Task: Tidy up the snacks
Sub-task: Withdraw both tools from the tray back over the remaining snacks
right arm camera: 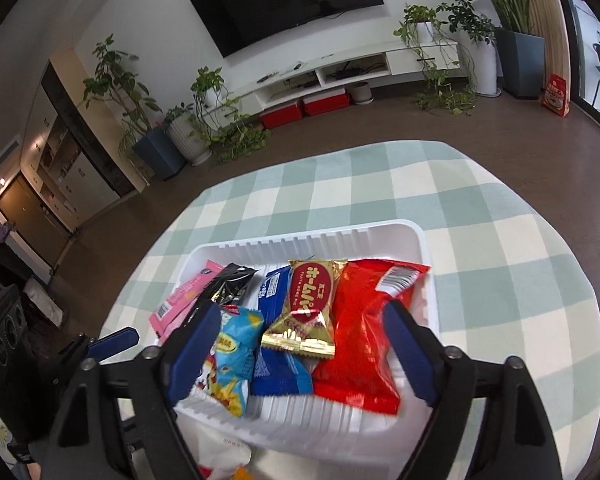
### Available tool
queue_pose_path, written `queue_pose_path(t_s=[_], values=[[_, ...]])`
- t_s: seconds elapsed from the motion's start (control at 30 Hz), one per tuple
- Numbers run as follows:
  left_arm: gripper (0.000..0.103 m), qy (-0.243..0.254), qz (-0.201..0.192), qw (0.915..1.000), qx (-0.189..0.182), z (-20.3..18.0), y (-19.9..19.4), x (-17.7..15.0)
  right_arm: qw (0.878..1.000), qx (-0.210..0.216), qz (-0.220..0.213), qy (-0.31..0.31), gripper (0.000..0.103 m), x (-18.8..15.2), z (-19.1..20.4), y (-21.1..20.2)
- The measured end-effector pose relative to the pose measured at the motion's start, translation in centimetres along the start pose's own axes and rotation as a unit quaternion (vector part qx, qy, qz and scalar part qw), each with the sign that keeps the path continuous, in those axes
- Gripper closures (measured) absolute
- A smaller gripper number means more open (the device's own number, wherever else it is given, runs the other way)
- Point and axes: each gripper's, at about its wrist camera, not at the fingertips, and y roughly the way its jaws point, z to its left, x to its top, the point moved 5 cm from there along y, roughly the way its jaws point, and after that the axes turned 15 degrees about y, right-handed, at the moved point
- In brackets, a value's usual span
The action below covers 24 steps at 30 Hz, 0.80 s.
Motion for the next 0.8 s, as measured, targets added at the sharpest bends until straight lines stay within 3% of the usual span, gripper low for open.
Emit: queue_pose_path(t_s=[0.1, 0.17, 0.4, 0.6, 0.8], values=[[0.0, 0.045, 0.005, 0.9979, 0.047, -1.0, -1.8, -1.0, 1.0, 0.018, -0.001, 0.025, 0.004, -0.9, -0.7, -2.0], [0.0, 0.053, 0.008, 0.9972, 0.051, -1.6, -2.7, -1.9, 0.998, 0.034, 0.005, 0.045, 0.002, -1.9, -1.2, -3.3], [0.0, -0.006, 0.031, 0.9995, 0.001, -2.5, -5.2, -6.8, 0.995, 0.051, 0.006, 0.085, 0.002, -7.9, -3.1, -8.2], [0.0, 0.004, 0.058, 0.9981, -0.021, -3.9, -5.6, -9.7, 0.993, 0.046, 0.007, 0.109, 0.003, -13.5, -4.7, -11.1], [0.0, 0.043, 0.081, 0.9951, -0.037, -5.5, -5.6, -9.8, 0.992, 0.044, 0.03, 0.117, 0.007, -17.5, -5.3, -11.6]])
